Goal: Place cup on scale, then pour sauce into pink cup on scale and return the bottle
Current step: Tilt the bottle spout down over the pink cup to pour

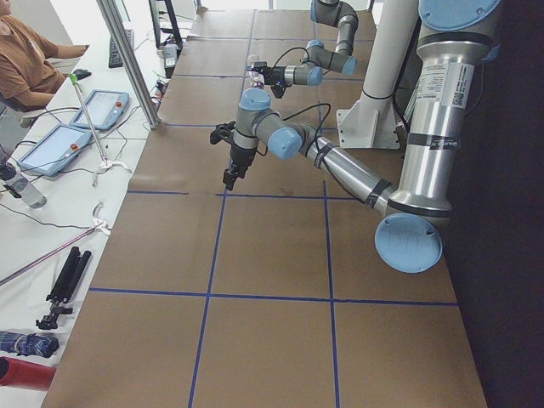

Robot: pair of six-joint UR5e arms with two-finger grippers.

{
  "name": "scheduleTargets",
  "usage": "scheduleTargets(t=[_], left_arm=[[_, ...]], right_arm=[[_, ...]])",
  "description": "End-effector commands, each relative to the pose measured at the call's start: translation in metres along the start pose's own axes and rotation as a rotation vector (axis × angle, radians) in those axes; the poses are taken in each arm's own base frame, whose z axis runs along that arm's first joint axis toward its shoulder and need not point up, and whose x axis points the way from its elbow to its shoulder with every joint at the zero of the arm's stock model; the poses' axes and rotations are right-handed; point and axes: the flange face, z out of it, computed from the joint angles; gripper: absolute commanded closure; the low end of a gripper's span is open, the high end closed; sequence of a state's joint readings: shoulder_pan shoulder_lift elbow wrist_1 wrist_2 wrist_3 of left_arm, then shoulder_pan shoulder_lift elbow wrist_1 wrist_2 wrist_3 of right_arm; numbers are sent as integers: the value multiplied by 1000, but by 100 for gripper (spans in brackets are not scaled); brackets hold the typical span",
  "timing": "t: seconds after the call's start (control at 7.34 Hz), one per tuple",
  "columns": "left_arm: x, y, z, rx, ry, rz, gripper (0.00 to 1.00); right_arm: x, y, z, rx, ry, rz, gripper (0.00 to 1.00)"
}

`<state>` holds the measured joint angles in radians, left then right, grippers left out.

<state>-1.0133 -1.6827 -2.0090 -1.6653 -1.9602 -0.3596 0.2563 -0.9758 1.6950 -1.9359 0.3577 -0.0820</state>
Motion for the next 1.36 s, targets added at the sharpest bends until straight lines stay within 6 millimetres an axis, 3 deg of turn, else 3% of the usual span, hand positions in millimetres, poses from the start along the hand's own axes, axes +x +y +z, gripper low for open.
scheduleTargets(t=[0.0,0.54,1.23], left_arm=[[2,0,-1,-2,14,-3,23],[2,0,-1,-3,14,-2,23],[3,0,-2,0,15,-1,23]], right_arm=[[0,1,1,-3,8,-32,100],[6,1,0,3,9,10,100],[0,7,-1,6,-16,440,100]])
